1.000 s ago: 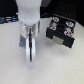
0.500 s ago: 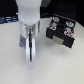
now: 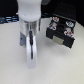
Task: Open the kcup holder, insert the kcup into the holder, and close the kcup holder
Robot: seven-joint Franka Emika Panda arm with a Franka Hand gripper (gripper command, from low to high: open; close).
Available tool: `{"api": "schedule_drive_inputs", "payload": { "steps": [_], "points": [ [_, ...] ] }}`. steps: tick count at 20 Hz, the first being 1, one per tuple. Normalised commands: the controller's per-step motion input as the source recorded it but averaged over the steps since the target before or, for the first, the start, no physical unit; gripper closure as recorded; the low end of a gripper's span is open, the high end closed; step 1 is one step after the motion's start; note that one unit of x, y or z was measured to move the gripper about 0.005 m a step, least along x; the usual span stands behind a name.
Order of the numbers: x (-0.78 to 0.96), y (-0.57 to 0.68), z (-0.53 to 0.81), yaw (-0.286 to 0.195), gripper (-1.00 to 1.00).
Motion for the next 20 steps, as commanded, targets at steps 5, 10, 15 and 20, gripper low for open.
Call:
{"api": "schedule_drive_inputs", "payload": {
  "steps": [5, 10, 15, 20],
  "points": [
    [0.06, 0.41, 0.92, -0.006, 1.00],
    [0.06, 0.49, 0.80, 0.008, 1.00],
    [0.03, 0.60, 0.62, 0.026, 1.00],
    [-0.01, 0.63, 0.46, 0.024, 1.00]
  ]
}}
